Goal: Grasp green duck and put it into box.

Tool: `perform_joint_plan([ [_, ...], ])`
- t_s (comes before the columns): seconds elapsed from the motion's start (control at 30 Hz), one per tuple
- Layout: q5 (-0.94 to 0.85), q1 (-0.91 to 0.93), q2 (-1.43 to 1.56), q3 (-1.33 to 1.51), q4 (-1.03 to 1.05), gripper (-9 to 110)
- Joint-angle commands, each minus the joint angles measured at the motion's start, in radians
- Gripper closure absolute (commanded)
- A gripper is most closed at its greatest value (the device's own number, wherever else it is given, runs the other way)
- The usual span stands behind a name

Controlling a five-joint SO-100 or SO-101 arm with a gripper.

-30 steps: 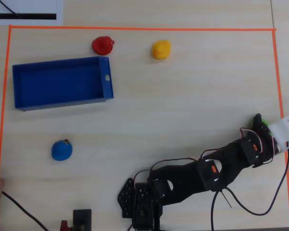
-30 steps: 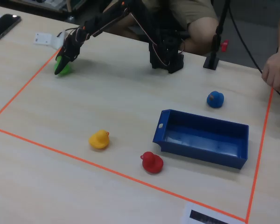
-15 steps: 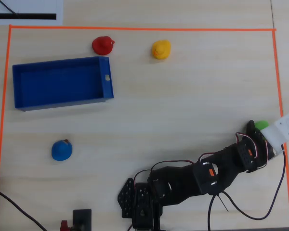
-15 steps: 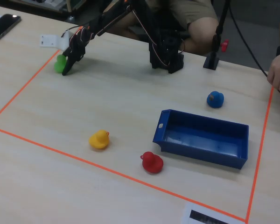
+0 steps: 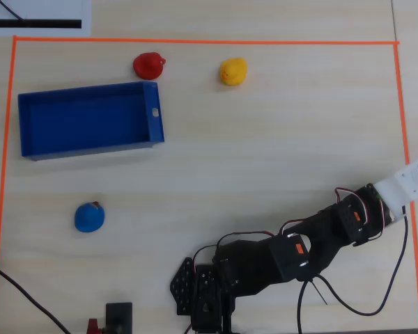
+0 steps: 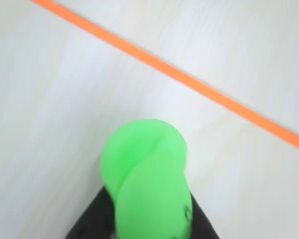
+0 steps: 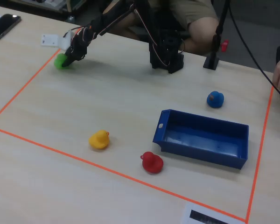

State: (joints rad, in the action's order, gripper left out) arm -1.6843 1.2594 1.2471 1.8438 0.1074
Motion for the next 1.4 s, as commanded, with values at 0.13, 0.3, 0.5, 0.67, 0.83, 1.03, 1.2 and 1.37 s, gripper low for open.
perform_joint_plan([
  [0.13, 0.156, -0.052, 0.239, 0.020, 0.109, 101],
  [0.3, 0.308, -0.245, 0.546, -0.031, 0.525, 101],
  [0.5, 0.538, -0.736, 0.882, -0.107, 1.019, 101],
  [0.67, 0.853, -1.250, 0.876, -0.330, 1.351, 101],
  [0.83, 1.020, -1.603, 0.765, -0.353, 1.324, 101],
  [1.03, 1.111, -1.809, 0.577, -0.376, 1.137, 101],
  [1.2, 1.158, -1.914, 0.456, -0.383, 0.965, 101],
  [1.37, 1.170, -1.959, 0.270, -0.445, 0.856, 96],
])
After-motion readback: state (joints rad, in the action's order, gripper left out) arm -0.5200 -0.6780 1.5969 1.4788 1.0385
